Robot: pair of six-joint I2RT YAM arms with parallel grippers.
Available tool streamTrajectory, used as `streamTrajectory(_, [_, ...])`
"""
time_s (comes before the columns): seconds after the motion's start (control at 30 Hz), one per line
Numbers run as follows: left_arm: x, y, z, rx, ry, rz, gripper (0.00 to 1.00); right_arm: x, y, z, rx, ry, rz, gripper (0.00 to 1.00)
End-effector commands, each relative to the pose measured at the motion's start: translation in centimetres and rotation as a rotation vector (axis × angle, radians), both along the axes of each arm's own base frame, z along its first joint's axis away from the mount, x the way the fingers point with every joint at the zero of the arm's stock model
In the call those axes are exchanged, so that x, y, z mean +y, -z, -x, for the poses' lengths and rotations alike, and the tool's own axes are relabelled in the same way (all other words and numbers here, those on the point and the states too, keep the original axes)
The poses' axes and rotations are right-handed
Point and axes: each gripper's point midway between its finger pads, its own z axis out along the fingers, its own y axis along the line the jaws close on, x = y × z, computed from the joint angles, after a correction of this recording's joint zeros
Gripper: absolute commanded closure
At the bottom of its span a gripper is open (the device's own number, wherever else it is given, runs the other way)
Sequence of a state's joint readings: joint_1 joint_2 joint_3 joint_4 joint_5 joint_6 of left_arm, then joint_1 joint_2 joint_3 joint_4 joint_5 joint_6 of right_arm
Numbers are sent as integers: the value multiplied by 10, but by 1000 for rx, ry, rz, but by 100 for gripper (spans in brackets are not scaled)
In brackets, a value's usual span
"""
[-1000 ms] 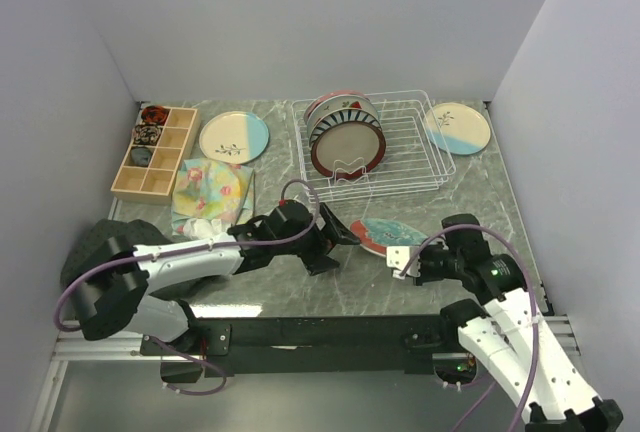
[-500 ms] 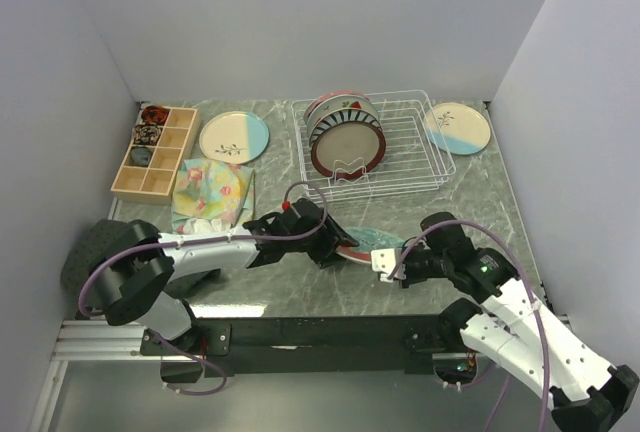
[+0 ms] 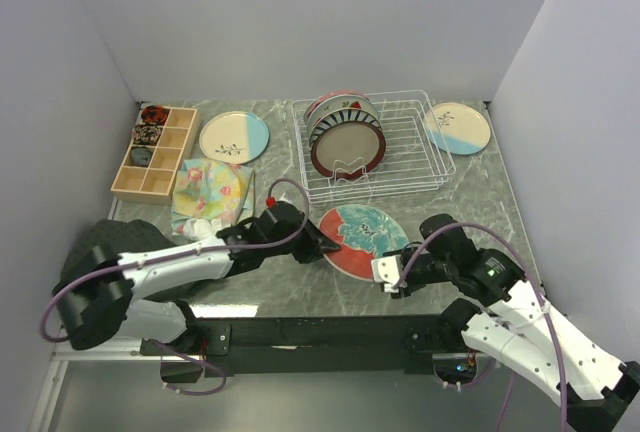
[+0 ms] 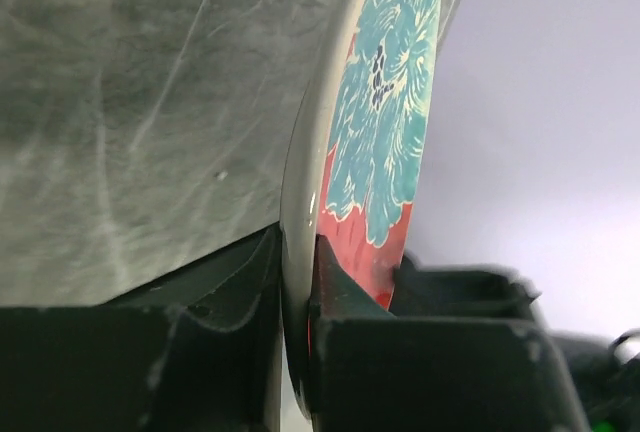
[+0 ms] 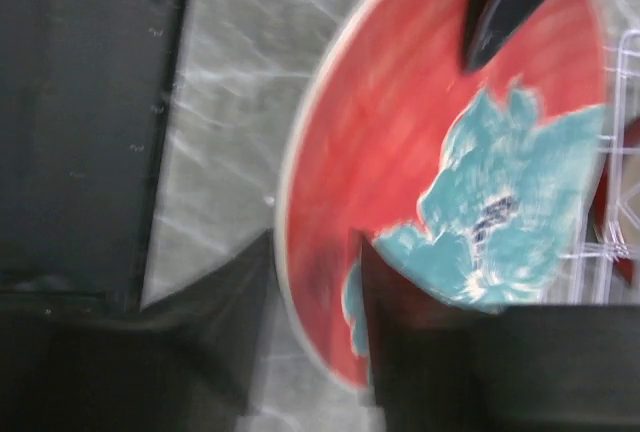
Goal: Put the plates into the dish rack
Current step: Pass the plate from the right arm to the left, then insert the plate into the dish rack
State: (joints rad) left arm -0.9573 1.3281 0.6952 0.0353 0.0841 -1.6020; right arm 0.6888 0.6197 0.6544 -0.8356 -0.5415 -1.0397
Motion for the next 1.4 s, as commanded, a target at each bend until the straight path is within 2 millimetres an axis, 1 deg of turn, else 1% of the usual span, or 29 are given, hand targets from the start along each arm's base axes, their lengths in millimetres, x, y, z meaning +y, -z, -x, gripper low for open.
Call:
streamTrajectory(0.0, [3, -54, 9, -324, 177, 54, 99, -4, -21, 28, 92, -38, -29, 42])
streamTrajectory(0.03, [8, -54, 10, -365, 209, 28, 99, -4, -30, 27, 85, -26, -38, 39])
streamTrajectory(0.07, [10, -64, 10, -407, 220, 26, 99, -5, -36, 27, 103, 6, -52, 34])
streamTrajectory(0.1, [14, -66, 9, -446, 239, 0, 99, -7, -41, 22, 91, 43, -54, 32])
streamTrajectory(0.13, [23, -60, 6, -519, 289, -83, 99, -9, -53, 15, 69, 88, -79, 31])
streamTrajectory(0.17, [25, -76, 1, -588, 304, -110, 99, -9, -62, 8, 56, 133, -115, 30])
streamTrajectory(0.2, [32, -79, -8, -643, 299, -177, 99, -10, -70, 2, 45, 171, -144, 30])
streamTrajectory(0.23, [41, -81, -16, -740, 342, -265, 99, -13, -80, -8, 43, 228, -193, 30])
streamTrajectory(0.3, [49, -100, -24, -823, 381, -343, 99, -13, -94, -18, 51, 284, -263, 29])
streamTrajectory(0.33, [53, -106, -29, -910, 437, -387, 99, -13, -97, -21, 70, 297, -291, 29])
streamTrajectory(0.37, [53, -125, -31, -966, 451, -385, 99, -16, -98, -32, 85, 354, -308, 29])
streamTrajectory(0.4, [53, -135, -32, -1007, 467, -384, 99, -18, -97, -37, 92, 381, -318, 29])
streamTrajectory(0.43, [52, -157, -32, -1097, 510, -365, 99, -20, -89, -44, 112, 413, -316, 28])
streamTrajectory(0.47, [54, -162, -32, -1120, 537, -374, 99, -23, -90, -56, 107, 465, -345, 29])
streamTrajectory(0.5, [55, -169, -34, -1152, 553, -378, 99, -25, -80, -61, 130, 496, -349, 28])
streamTrajectory(0.53, [58, -188, -39, -1221, 562, -390, 99, -26, -79, -66, 139, 517, -355, 28])
streamTrajectory(0.57, [59, -191, -43, -1241, 582, -400, 99, -31, -77, -68, 145, 548, -344, 28])
streamTrajectory(0.6, [62, -195, -46, -1258, 592, -416, 99, -35, -80, -73, 140, 580, -348, 28])
streamTrajectory(0.63, [69, -208, -57, -1317, 590, -451, 99, -38, -80, -74, 136, 598, -358, 28])
streamTrajectory(0.7, [69, -214, -67, -1353, 618, -469, 99, -42, -80, -77, 126, 623, -374, 27])
streamTrajectory(0.73, [72, -224, -80, -1407, 620, -507, 99, -44, -82, -75, 114, 627, -379, 27])
streamTrajectory(0.8, [71, -235, -90, -1470, 633, -517, 99, -48, -79, -74, 98, 639, -373, 25])
streamTrajectory(0.83, [71, -244, -101, -1507, 623, -544, 99, -50, -80, -74, 82, 640, -376, 23])
streamTrajectory(0.9, [67, -255, -108, -1564, 636, -542, 99, -51, -81, -76, 71, 647, -377, 21])
streamTrajectory(0.93, [64, -262, -118, -1624, 645, -578, 99, -52, -80, -77, 71, 648, -372, 21])
streamTrajectory(1.07, [60, -279, -141, -1730, 647, -671, 99, -56, -72, -80, 100, 673, -345, 21])
streamTrajectory(1.2, [54, -286, -166, -1824, 670, -783, 99, -59, -67, -84, 107, 694, -332, 21])
streamTrajectory(1.23, [51, -289, -173, -1835, 670, -793, 99, -60, -66, -85, 110, 699, -328, 21])
streamTrajectory(1.37, [43, -295, -191, -1868, 681, -825, 99, -63, -60, -88, 130, 716, -309, 21])
